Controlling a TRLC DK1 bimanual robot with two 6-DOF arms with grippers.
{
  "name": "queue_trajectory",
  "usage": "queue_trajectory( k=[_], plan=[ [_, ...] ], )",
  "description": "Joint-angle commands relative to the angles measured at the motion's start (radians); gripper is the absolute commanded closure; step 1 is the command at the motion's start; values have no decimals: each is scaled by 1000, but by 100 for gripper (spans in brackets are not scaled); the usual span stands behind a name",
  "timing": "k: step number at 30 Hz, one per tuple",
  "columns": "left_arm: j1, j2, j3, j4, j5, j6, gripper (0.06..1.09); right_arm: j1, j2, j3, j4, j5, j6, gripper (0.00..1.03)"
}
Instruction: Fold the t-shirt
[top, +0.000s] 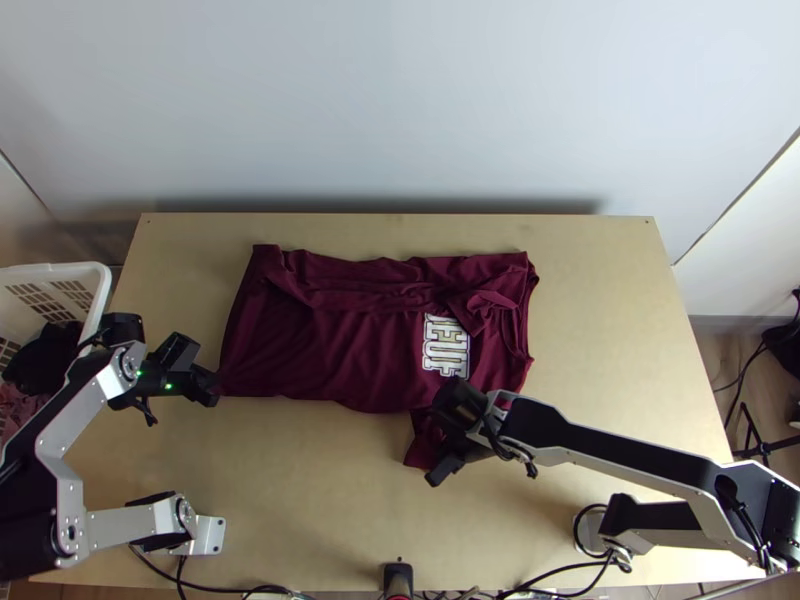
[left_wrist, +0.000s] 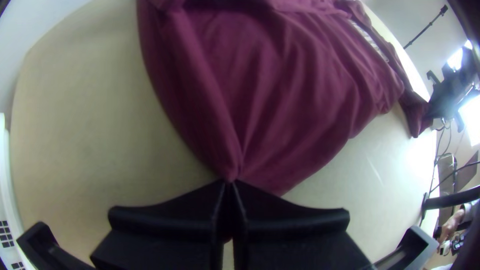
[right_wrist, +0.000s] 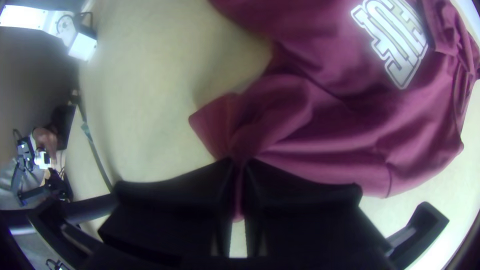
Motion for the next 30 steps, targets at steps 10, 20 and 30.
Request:
queue_trajectory(
  k=[10,20,30],
  plan=[
    [-15,-128,155,-152,25,-82,105,-107,-46,274,-142,15,-42,99],
    [-53,28,364,-98,24,-300,105,-331,-41,403,-125,31,-151,99],
    [-96,295,678,-77,10,-555,105,-535,14,403,27,31,-223,99]
  ],
)
